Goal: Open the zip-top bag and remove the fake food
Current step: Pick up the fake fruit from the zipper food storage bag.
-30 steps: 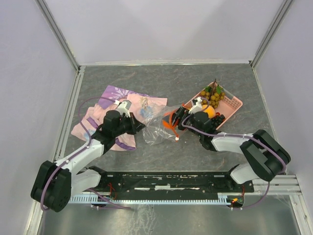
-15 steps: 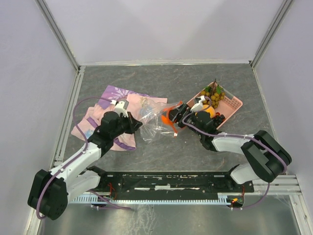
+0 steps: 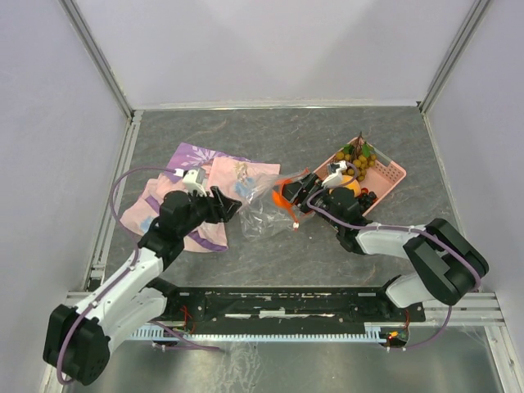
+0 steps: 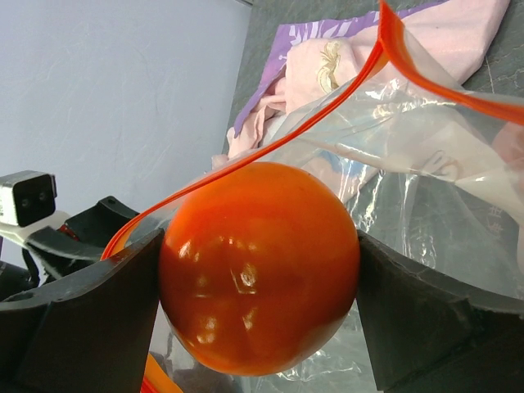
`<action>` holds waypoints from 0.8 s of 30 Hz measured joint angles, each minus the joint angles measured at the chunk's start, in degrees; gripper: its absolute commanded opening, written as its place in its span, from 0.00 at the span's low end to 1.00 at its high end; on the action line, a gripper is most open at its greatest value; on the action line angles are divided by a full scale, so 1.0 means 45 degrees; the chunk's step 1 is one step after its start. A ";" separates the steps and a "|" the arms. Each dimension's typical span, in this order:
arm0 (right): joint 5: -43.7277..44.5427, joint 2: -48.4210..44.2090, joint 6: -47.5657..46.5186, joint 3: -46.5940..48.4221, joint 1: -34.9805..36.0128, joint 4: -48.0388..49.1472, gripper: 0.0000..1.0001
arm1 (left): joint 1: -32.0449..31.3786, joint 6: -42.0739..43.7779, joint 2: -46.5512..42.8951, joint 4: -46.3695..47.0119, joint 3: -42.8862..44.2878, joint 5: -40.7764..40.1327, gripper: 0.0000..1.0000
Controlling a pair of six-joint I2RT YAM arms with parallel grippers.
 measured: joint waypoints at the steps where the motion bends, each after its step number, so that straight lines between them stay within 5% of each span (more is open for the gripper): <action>1: 0.0005 0.0063 0.0049 -0.0015 0.0000 0.0087 0.39 | 0.0005 -0.0039 -0.0199 0.0063 -0.0029 0.0189 0.71; 6: 0.0005 0.0359 0.0262 -0.0019 0.0000 0.0311 0.39 | -0.0699 -0.0219 -0.0855 0.0855 -0.0437 0.1137 0.74; 15: 0.0010 0.0452 0.0563 -0.0019 0.0000 0.0602 0.39 | -0.6028 0.3313 -0.2220 0.3857 -0.2691 -0.1423 0.75; 24: 0.0068 0.0452 0.0661 -0.0019 0.0005 0.0539 0.39 | -0.9913 0.7888 0.1831 0.7509 -0.2846 -0.5940 0.76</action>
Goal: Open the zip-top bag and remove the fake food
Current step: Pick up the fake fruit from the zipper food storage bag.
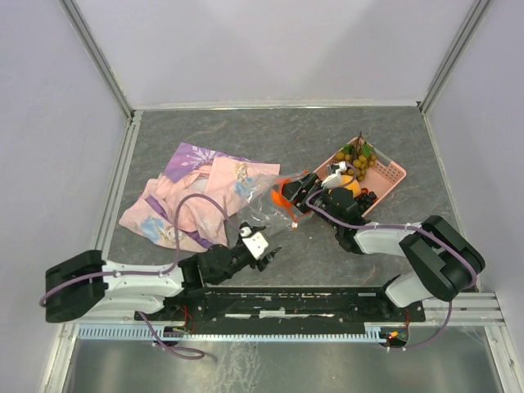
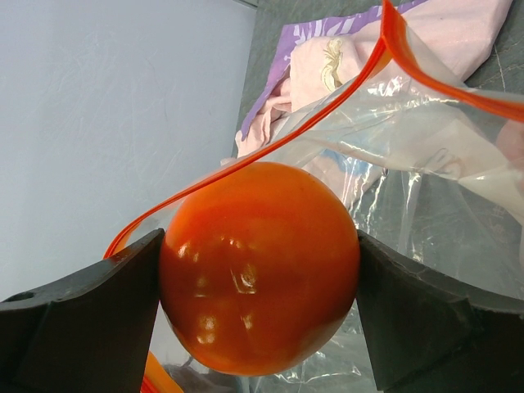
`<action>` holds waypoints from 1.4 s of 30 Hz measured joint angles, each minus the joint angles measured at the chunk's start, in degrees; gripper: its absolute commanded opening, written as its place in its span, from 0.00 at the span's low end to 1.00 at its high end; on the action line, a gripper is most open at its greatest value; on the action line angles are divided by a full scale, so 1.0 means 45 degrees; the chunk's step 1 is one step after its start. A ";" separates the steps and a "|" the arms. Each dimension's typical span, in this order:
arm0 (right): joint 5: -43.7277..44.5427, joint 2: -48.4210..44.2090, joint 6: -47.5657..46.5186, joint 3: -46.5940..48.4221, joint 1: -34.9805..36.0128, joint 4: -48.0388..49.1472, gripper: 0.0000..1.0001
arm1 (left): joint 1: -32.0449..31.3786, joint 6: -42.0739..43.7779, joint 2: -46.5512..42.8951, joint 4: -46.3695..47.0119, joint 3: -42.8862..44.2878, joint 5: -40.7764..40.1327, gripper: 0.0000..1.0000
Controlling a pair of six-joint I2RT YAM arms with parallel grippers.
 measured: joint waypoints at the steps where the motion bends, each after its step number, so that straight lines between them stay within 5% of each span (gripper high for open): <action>1: 0.0005 0.0000 0.0005 0.0000 0.0000 -0.0015 0.39 | -0.0219 0.0389 0.0476 0.0253 0.0087 -0.0418 0.76; 12: 0.0029 0.0000 0.0078 0.0000 0.0000 -0.0044 0.39 | -0.0865 0.2973 0.4303 0.3235 0.1583 -0.4197 0.72; 18: 0.0034 0.0000 0.0180 0.0000 -0.0005 -0.0044 0.39 | -0.0918 0.3075 0.4750 0.3672 0.1919 -0.3997 0.62; 37: 0.0034 0.0165 0.0287 0.0000 0.0000 -0.0039 0.39 | -0.0952 0.3075 0.5931 0.5498 0.1423 -0.2705 0.65; 42: 0.0034 0.0199 0.0340 0.0000 -0.0005 -0.0034 0.39 | -0.0952 0.3147 0.7077 0.5809 0.1957 -0.3405 0.44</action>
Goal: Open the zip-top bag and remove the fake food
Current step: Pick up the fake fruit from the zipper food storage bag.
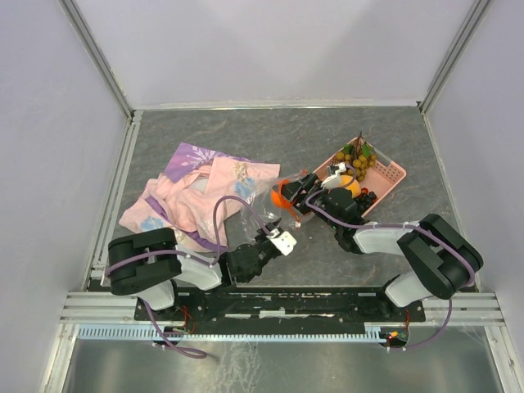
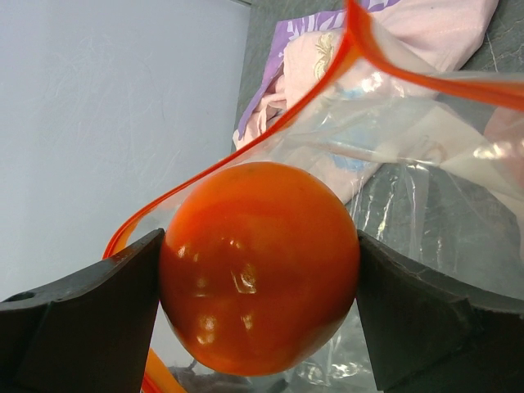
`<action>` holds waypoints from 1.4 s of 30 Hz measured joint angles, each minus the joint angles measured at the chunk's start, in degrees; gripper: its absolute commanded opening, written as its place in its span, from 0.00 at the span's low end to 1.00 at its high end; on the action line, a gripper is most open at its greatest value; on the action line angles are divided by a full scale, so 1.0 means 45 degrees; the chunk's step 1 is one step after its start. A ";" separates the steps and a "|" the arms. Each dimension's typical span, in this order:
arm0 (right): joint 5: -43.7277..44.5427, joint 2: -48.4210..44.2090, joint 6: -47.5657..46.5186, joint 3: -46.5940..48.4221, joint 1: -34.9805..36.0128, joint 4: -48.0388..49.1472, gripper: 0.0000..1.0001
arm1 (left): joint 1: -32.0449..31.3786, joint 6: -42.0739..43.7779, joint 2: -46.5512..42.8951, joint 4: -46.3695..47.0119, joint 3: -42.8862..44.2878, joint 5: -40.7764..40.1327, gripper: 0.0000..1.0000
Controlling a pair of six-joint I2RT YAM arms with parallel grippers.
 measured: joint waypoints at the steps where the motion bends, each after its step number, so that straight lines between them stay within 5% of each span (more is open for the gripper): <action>1: 0.0000 0.0000 0.0024 0.0000 0.0005 -0.0005 0.39 | 0.0000 0.0053 0.0204 0.0185 0.0063 -0.0194 0.38; 5: 0.0000 0.0000 0.0044 0.0000 0.0005 -0.0010 0.39 | 0.0000 0.0219 0.0743 0.0510 0.0238 -0.0903 0.03; 32: 0.0146 -0.0928 0.0121 0.0000 0.0005 -0.0797 0.39 | 0.0316 0.0340 0.0544 -0.0379 -0.0675 -0.0223 0.03; 42: 0.0389 -0.0996 0.0151 0.0000 0.0005 -0.0855 0.39 | 0.0617 0.0330 0.0495 -0.1316 -0.0675 0.1311 0.04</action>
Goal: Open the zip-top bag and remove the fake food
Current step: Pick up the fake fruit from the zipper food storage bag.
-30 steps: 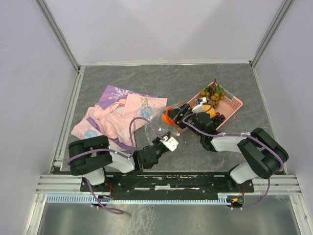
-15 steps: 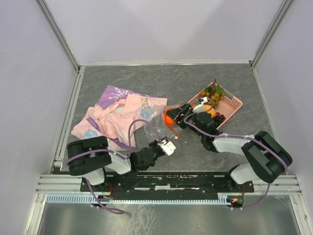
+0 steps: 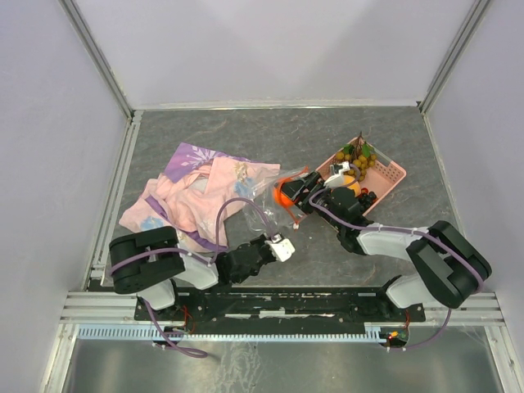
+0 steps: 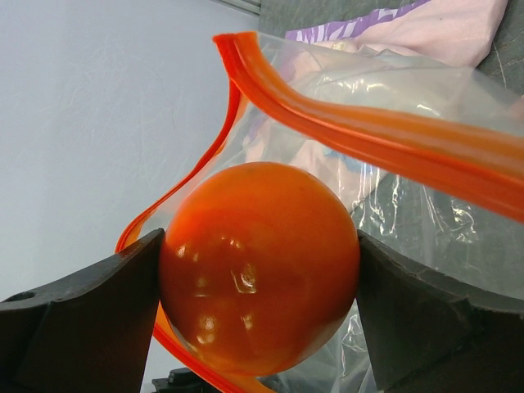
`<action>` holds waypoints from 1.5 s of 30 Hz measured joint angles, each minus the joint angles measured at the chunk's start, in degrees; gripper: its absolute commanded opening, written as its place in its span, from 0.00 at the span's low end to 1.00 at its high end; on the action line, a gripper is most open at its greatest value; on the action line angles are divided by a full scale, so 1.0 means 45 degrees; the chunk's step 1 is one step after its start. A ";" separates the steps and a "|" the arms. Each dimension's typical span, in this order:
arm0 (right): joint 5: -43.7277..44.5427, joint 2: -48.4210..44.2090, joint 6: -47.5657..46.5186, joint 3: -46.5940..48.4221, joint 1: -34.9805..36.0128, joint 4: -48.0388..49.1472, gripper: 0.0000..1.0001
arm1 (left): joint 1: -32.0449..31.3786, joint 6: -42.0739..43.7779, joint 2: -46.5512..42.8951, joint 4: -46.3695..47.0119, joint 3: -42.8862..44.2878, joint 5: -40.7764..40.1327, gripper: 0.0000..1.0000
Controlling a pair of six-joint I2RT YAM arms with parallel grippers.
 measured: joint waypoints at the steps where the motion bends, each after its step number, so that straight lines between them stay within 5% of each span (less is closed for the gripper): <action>1: 0.0005 0.0083 0.0010 0.0000 0.0000 0.0063 0.39 | 0.0000 -0.0078 -0.0029 -0.0024 0.0000 0.0131 0.09; 6: 0.0005 0.0432 0.0019 0.0000 0.0000 0.0146 0.39 | 0.0034 -0.1404 -0.1700 -0.0073 -0.0593 0.0495 0.52; 12: 0.0024 0.0515 0.0024 -0.0029 0.0000 0.0345 0.39 | 0.1569 -0.6013 -0.6411 -0.1583 -0.1049 0.2137 0.80; 18: 0.0049 0.0597 0.0053 -0.0102 0.0000 0.0476 0.39 | 0.3973 -1.1434 -0.7053 -0.3045 -0.0874 0.4129 0.79; 24: 0.0053 0.0607 0.0078 -0.0121 0.0000 0.0481 0.39 | 0.4129 -1.4717 -0.5576 -0.4192 0.0151 0.4998 0.78; 36: 0.0053 0.0607 0.0078 -0.0160 0.0000 0.0486 0.39 | 0.3721 -1.6116 -0.4337 -0.7427 0.2127 0.2618 0.67; 45: 0.0053 0.0607 0.0073 -0.0277 0.0000 0.0486 0.39 | 0.3721 -1.6135 -0.4022 -0.7582 0.2501 0.2584 0.65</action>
